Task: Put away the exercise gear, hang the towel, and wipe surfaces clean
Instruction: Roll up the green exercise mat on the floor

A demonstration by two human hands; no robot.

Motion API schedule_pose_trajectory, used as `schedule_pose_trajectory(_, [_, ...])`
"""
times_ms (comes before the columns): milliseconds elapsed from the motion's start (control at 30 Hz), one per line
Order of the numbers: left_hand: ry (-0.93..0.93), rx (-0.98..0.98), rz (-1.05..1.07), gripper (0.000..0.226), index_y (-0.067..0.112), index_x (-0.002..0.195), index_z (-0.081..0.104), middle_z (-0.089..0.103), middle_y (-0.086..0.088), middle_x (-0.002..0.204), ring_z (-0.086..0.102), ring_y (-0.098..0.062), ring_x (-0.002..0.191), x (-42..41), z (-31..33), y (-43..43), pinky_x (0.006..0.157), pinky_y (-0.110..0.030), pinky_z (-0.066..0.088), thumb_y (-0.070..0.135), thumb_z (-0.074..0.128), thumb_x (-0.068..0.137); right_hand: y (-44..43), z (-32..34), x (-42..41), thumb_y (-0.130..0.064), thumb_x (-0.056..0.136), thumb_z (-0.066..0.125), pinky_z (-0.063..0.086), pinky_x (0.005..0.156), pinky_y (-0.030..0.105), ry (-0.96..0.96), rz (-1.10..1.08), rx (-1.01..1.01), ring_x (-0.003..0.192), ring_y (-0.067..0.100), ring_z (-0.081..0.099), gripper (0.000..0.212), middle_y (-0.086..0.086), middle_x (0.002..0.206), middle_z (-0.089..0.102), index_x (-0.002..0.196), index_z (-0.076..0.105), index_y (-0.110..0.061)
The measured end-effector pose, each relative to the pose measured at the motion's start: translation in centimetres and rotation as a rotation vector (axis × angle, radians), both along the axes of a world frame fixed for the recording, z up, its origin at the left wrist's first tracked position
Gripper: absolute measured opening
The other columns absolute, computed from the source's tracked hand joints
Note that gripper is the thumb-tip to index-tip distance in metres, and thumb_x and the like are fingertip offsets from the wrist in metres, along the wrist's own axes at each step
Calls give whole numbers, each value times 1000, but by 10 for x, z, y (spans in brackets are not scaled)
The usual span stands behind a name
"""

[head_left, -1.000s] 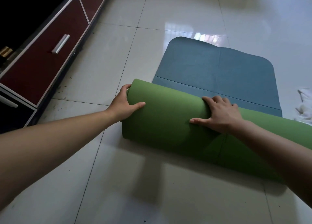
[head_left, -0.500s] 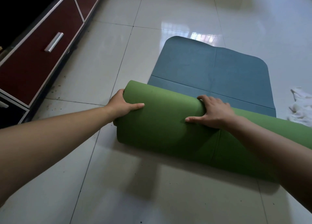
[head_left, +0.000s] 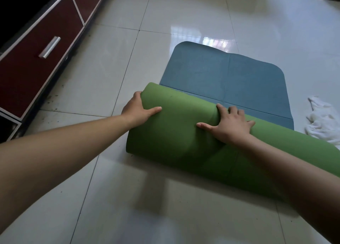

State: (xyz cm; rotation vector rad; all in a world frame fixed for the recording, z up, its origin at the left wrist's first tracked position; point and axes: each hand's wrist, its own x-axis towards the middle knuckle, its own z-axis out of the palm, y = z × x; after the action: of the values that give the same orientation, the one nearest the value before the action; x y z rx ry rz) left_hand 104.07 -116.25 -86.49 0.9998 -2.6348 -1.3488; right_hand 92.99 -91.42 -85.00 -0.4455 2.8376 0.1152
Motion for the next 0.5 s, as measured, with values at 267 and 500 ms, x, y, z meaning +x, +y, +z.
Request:
schedule_pose_trajectory(267, [-103, 52, -106, 89, 29, 136, 33, 54, 3, 129, 54, -18, 110, 46, -21, -17, 92, -34, 47, 48, 80, 63, 11, -7, -7, -96, 51, 28, 20, 105, 64, -15, -14, -79, 137, 27, 23, 109, 4, 145, 31, 142, 22, -35])
schedule_pose_trajectory(500, [87, 99, -33, 56, 27, 121, 46, 63, 3, 109, 61, -18, 99, 39, -2, -13, 89, -38, 51, 45, 72, 75, 14, 1, -7, -82, 70, 30, 30, 104, 55, 95, 111, -247, 133, 26, 32, 86, 3, 146, 35, 141, 30, -33])
